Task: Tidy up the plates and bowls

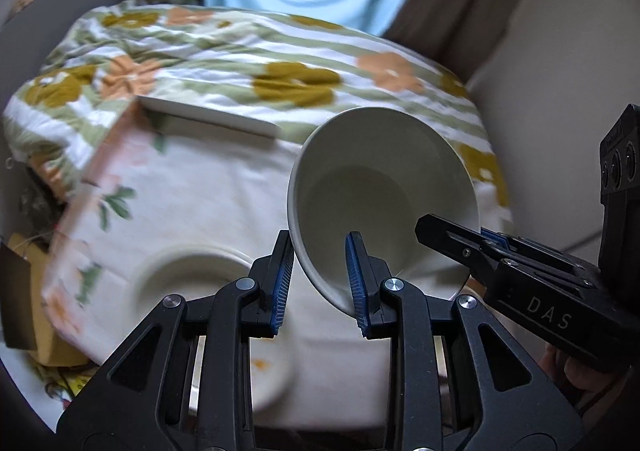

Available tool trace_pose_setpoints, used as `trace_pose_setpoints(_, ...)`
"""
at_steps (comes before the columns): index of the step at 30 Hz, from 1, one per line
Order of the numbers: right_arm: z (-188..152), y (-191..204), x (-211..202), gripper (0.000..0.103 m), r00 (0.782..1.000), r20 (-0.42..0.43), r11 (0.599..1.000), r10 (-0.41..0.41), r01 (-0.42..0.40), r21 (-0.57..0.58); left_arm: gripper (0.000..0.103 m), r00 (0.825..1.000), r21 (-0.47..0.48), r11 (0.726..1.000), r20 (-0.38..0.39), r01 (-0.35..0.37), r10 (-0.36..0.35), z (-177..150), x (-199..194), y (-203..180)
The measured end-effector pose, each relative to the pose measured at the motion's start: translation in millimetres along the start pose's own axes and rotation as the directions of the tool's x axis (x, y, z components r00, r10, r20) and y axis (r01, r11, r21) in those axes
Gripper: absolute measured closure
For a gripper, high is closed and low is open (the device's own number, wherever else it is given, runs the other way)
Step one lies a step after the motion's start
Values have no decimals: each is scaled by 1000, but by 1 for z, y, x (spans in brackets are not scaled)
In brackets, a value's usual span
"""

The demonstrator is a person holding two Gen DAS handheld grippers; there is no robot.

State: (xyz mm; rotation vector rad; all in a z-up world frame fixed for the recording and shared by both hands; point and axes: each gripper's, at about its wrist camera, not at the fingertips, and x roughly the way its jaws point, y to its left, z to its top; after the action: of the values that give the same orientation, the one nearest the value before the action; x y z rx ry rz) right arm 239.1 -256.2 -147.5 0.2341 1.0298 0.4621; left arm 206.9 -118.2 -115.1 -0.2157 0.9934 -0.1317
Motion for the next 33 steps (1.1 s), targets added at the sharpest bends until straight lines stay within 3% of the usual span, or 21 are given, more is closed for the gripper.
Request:
trace_pose_setpoints(5, -39, -44, -40, 83, 998, 6, 997, -61, 61, 54, 79, 997, 65, 996, -55, 58, -55, -35, 7, -58)
trace_pose_setpoints(10, -73, -86, -57, 83, 994, -23, 985, -108, 110, 134, 79, 985, 153, 984, -161, 94, -69, -66, 32, -105)
trace_pose_setpoints(17, -107, -124, -58, 83, 987, -75, 967, -146, 158, 202, 79, 961, 215, 970, -273, 110, -49, -97, 63, -131)
trace_pose_setpoints(26, -125, -133, -36, 84, 976, -130, 967, -172, 193, 167, 79, 951, 266, 962, -308, 56, 29, -104, 87, -131)
trace_pose_setpoints(33, -126, -132, -31, 84, 969, -143, 968, -201, 219, 126, 79, 958, 334, 943, -272, 0, 96, -106, 92, -138)
